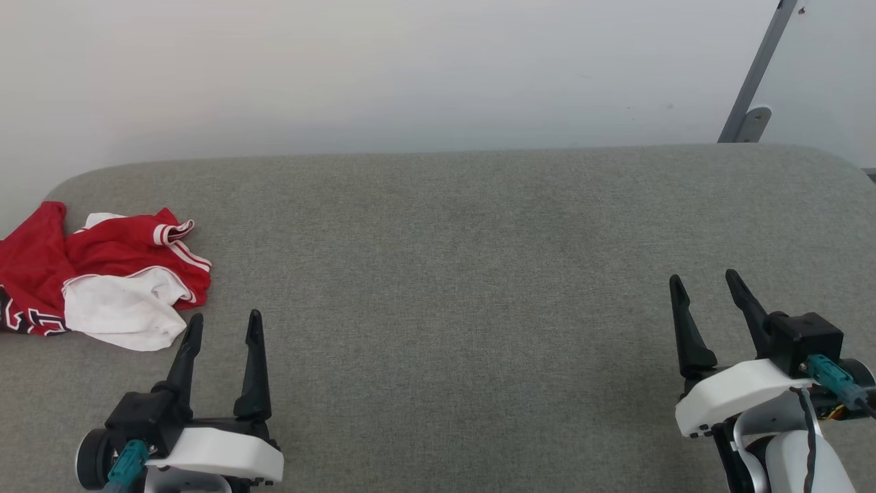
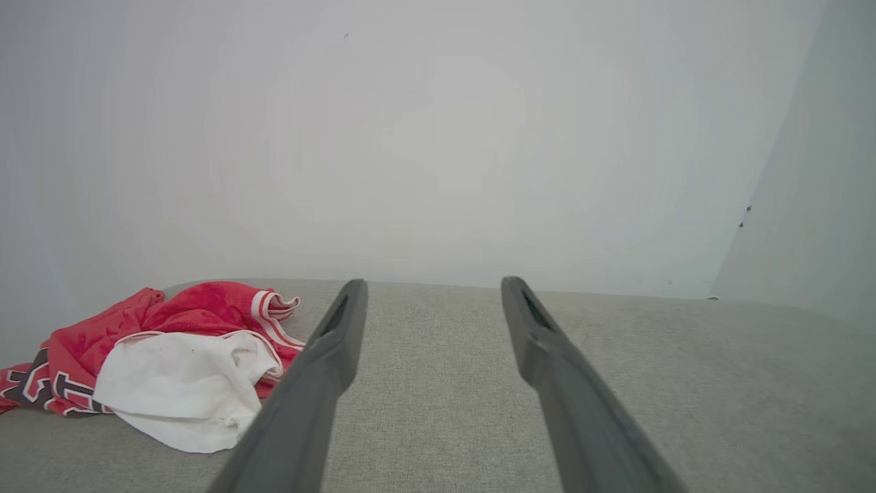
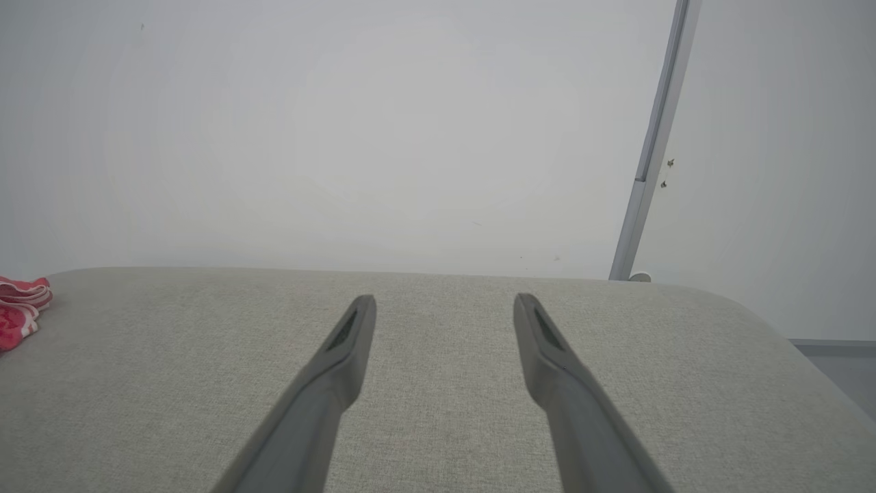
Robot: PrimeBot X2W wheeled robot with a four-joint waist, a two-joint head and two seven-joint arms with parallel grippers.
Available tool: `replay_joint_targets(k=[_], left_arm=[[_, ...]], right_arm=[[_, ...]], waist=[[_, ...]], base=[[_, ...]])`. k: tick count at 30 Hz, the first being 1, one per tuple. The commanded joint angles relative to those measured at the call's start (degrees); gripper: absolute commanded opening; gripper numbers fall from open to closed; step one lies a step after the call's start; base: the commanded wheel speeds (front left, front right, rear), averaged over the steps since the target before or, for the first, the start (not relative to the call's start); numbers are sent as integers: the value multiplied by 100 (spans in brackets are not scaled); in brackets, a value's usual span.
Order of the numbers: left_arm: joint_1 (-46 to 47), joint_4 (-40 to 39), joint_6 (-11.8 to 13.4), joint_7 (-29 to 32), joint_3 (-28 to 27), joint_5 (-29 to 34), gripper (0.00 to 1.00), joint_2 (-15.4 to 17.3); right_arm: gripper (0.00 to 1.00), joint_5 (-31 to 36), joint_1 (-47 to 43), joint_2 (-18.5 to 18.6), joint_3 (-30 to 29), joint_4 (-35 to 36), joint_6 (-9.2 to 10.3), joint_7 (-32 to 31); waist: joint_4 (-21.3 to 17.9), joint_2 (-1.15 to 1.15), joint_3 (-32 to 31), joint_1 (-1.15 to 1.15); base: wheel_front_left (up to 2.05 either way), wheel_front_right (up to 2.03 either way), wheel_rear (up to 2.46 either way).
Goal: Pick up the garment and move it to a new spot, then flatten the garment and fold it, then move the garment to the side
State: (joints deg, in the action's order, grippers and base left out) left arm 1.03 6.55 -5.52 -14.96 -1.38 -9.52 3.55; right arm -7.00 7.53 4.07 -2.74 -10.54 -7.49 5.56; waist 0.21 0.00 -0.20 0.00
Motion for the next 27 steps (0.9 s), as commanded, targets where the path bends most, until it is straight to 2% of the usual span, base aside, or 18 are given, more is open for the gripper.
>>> replay_joint_targets(k=[1, 10, 27], left_arm=[[-11, 2, -15, -35, -20, 6, 100, -7], [55, 141, -6, -34, -135, -69, 100, -23], [39, 498, 203, -25, -427, -261, 100, 3]], right_arm=[[100, 15, -35, -18, -10, 29, 0, 34], [100, -76, -50, -4, 198, 20, 0, -34], [100, -330, 129, 91, 824, -166, 0, -130]], waist=[[7, 0, 0, 0], [333, 0, -70, 0], [1707, 0, -275, 0]], base=[[0, 0, 0], [0, 0, 0], [0, 0, 0]])
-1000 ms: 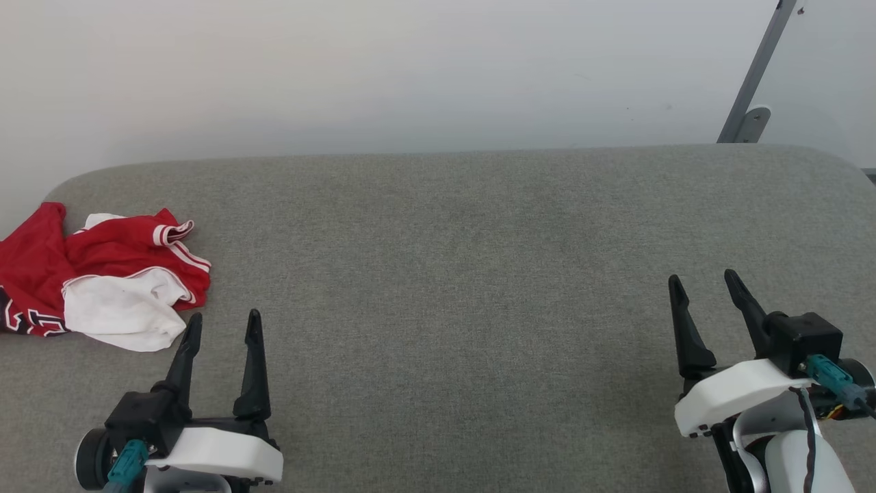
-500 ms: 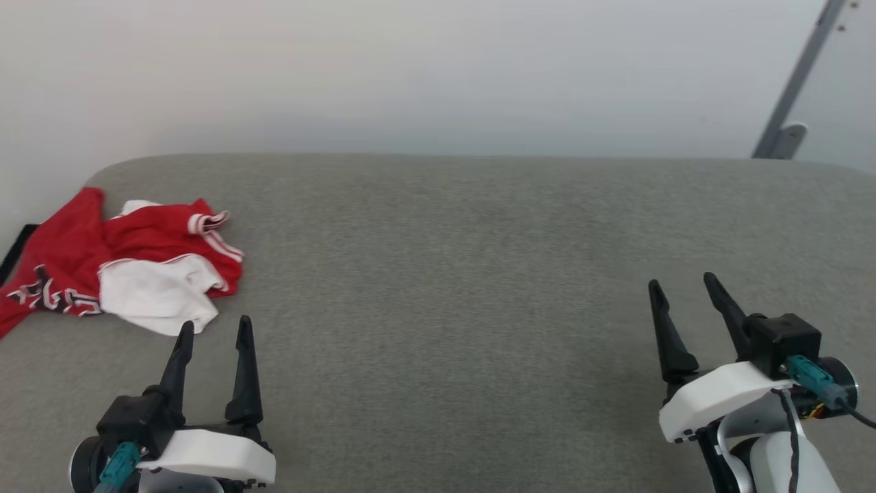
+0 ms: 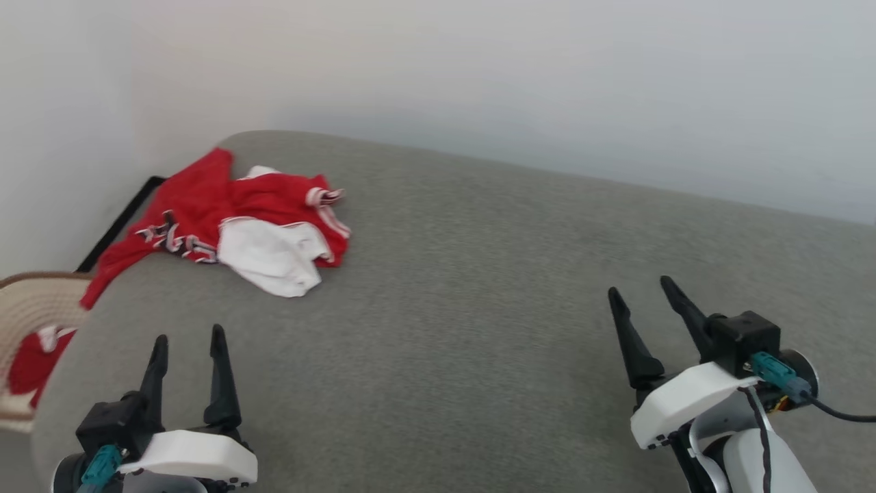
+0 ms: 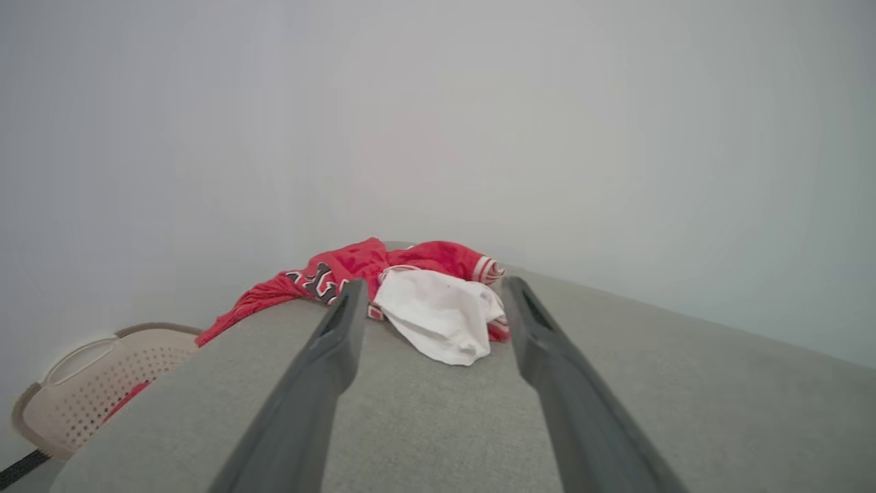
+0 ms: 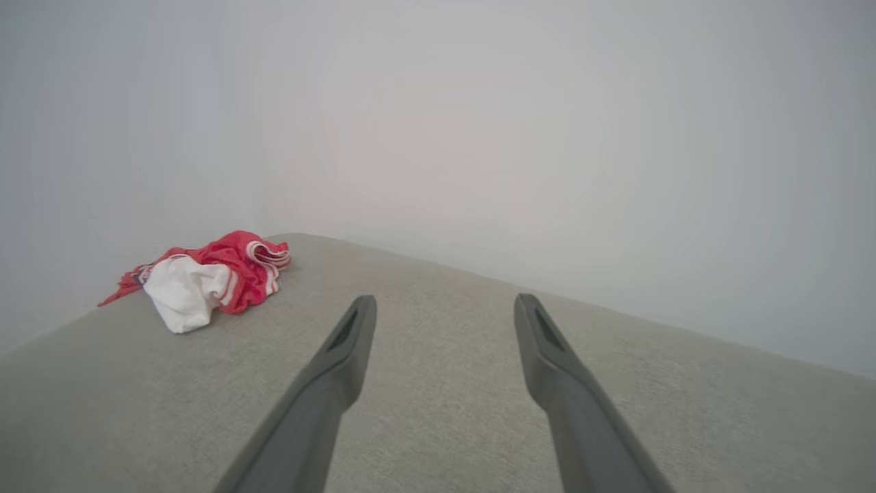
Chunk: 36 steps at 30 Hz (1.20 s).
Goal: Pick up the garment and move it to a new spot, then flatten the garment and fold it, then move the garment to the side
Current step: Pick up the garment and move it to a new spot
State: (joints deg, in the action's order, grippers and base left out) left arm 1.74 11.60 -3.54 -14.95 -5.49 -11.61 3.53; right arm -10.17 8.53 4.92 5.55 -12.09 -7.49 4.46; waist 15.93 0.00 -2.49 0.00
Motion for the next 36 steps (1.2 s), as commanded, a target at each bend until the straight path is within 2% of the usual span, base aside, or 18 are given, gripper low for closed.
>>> replay_joint_targets(k=[1, 11, 21, 27, 36], left_arm=[[-32, 5, 10, -16, -27, -54, 100, 26], [-44, 10, 128, 53, -76, -110, 100, 85], [175, 110, 156, 63, -24, -196, 100, 90], [713, 327, 79, 40, -10, -321, 100, 130], [2167, 1231, -191, 12, -46, -606, 100, 469]], right_arm=[[100, -35, 36, 8, 38, -17, 0, -24], [100, -160, 130, 37, 270, -77, 0, -45], [100, -154, 143, 110, 102, -53, 0, -55], [100, -88, 234, 188, -121, 90, 0, -143], [100, 35, 635, 408, -156, 516, 0, -414]], waist=[[215, 0, -54, 0], [813, 0, -37, 0], [1123, 0, 124, 0], [1093, 0, 417, 0], [682, 0, 1227, 0]], base=[[0, 0, 0], [0, 0, 0], [0, 0, 0], [0, 0, 0], [0, 0, 0]])
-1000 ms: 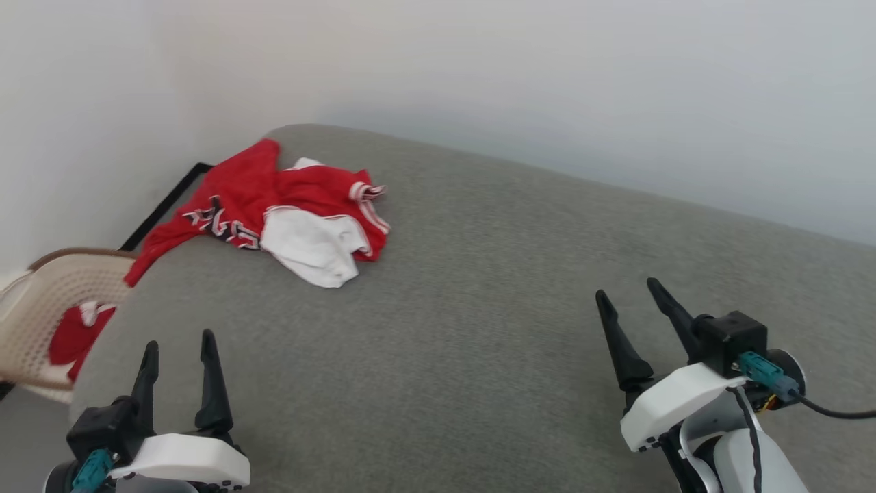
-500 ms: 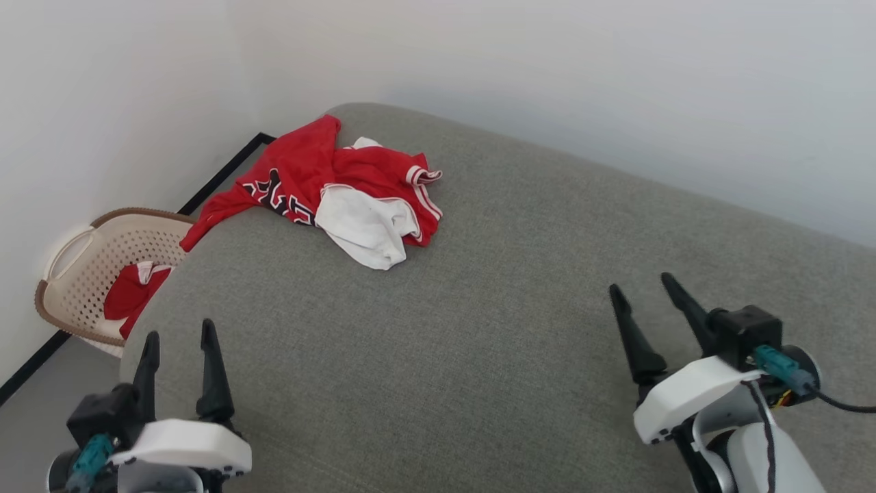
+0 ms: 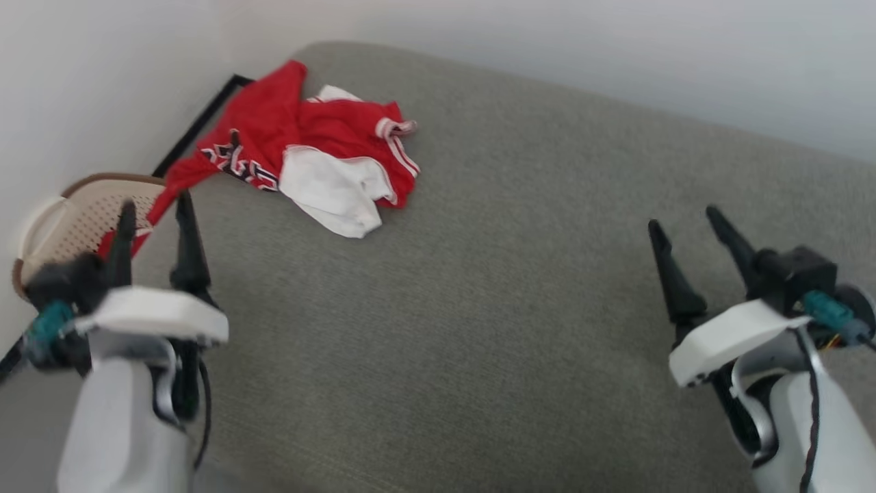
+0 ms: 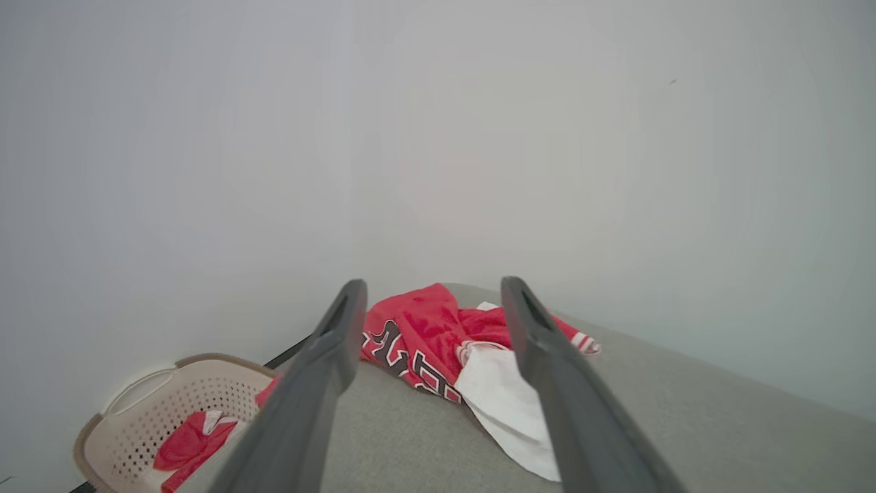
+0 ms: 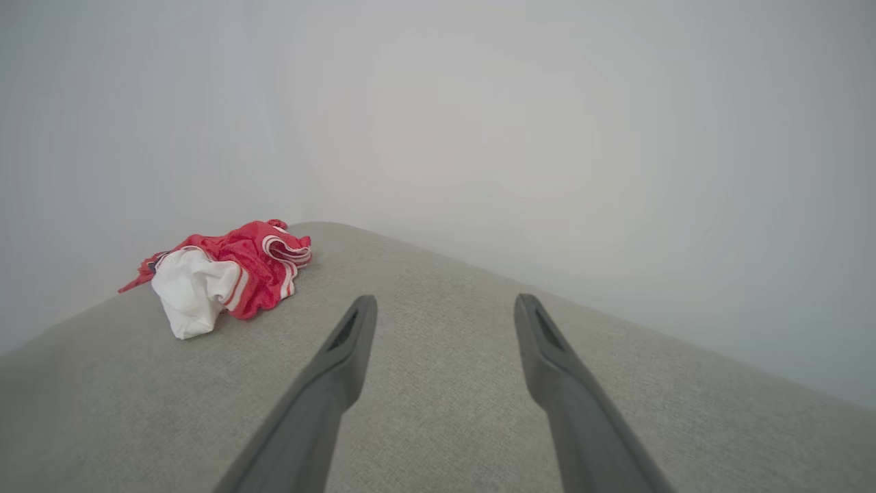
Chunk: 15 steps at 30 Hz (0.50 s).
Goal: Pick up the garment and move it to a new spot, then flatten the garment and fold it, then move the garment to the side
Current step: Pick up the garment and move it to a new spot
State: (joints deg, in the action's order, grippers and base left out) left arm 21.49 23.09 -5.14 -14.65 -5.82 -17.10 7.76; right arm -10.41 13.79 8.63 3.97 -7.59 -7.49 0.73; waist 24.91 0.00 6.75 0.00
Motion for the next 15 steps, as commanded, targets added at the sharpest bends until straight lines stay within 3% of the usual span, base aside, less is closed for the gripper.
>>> replay_joint_targets(k=[1, 15], left_arm=[[383, 239, -61, -21, 4, -71, 100, 102], [2863, 2456, -235, 253, 329, -688, 100, 830]], right_arm=[[100, 65, 156, 71, -3, 116, 0, -57], [100, 116, 833, 457, 2, 838, 0, -428]], waist=[[-270, 0, 402, 0], [-950, 0, 1814, 0]], base=[[0, 0, 0], [0, 0, 0]])
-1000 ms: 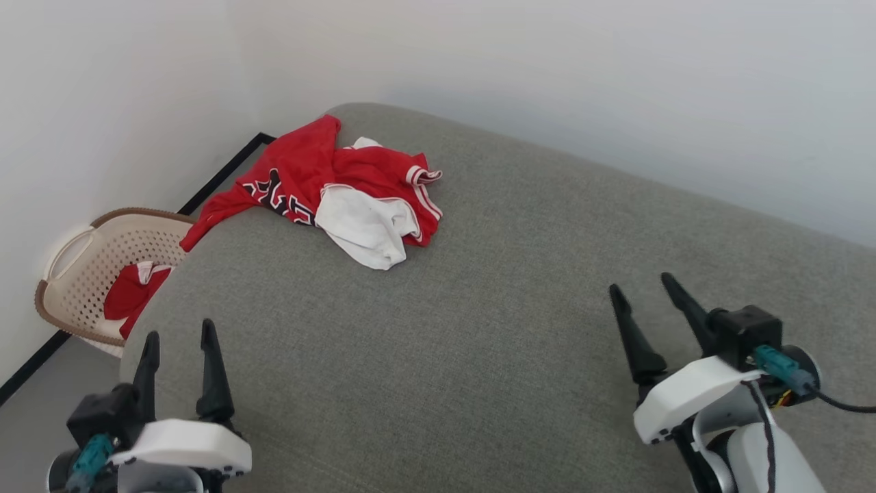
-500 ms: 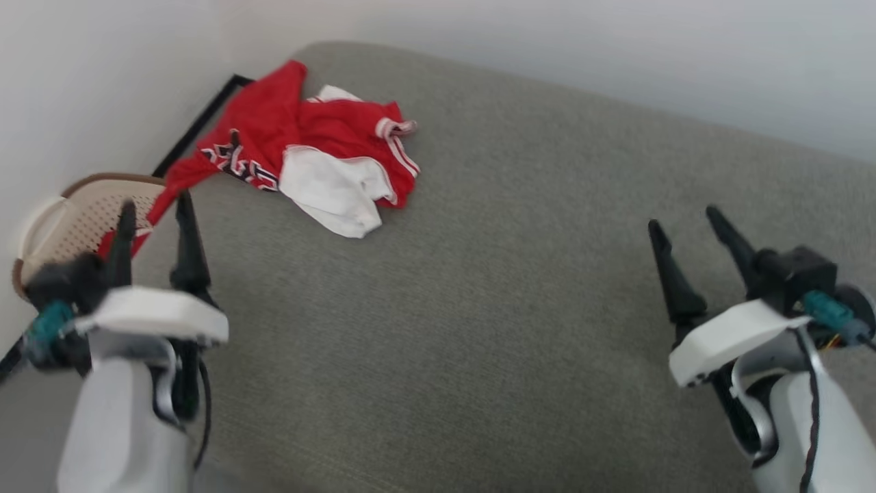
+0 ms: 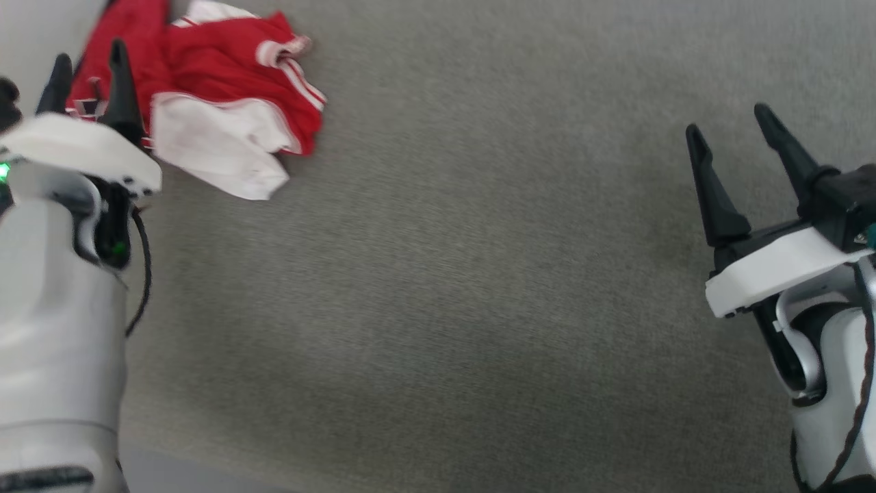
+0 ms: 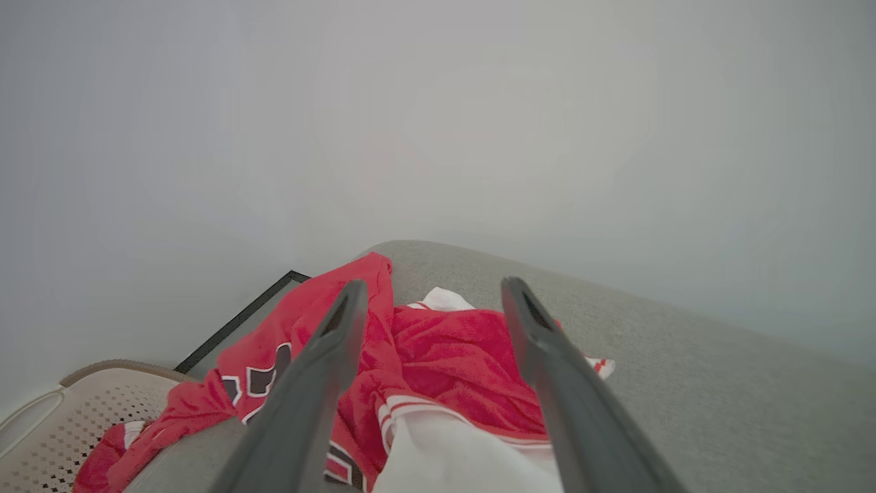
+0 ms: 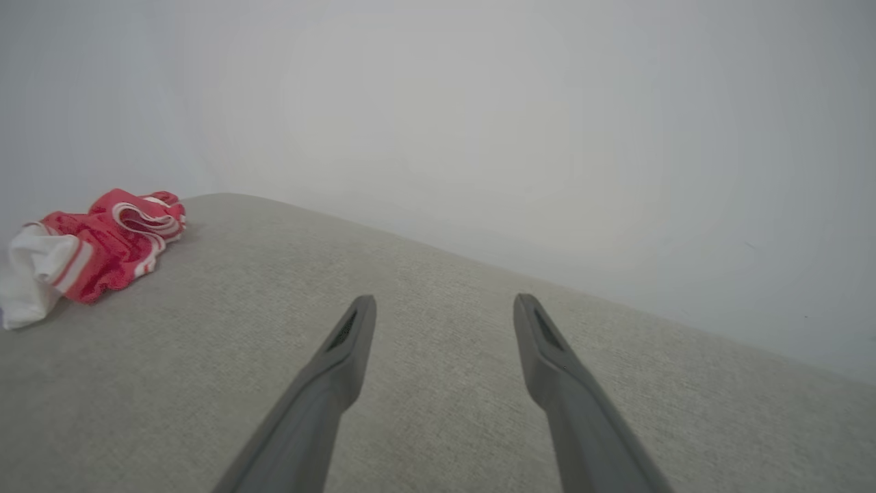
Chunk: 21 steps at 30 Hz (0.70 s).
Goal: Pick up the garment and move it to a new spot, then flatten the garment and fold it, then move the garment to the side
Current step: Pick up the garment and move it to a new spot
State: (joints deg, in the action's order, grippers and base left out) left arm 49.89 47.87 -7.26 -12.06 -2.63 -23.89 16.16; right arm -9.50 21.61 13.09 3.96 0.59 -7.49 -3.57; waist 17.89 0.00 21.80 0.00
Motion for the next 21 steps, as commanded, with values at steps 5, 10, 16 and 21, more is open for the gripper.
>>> replay_joint_targets(k=[5, 10, 16, 21], left_arm=[[838, 897, -18, 509, 303, -348, 100, 316], [1330, 1650, -20, 1096, 359, -617, 100, 504], [1662, 2430, 135, 2348, 354, -772, 100, 519], [1613, 2640, 332, 3201, 430, -810, 100, 385]], right_arm=[[100, 55, 238, 129, 42, 354, 0, -150], [100, 79, 245, 202, 53, 577, 0, -273], [100, 65, 215, 265, 89, 762, 0, -395], [100, 50, 213, 287, 90, 877, 0, -468]], waist=[[-509, 0, 848, 0], [-634, 0, 1123, 0], [-767, 0, 1309, 0], [-861, 0, 1422, 0]], base=[[0, 0, 0], [0, 0, 0], [0, 0, 0], [0, 0, 0]])
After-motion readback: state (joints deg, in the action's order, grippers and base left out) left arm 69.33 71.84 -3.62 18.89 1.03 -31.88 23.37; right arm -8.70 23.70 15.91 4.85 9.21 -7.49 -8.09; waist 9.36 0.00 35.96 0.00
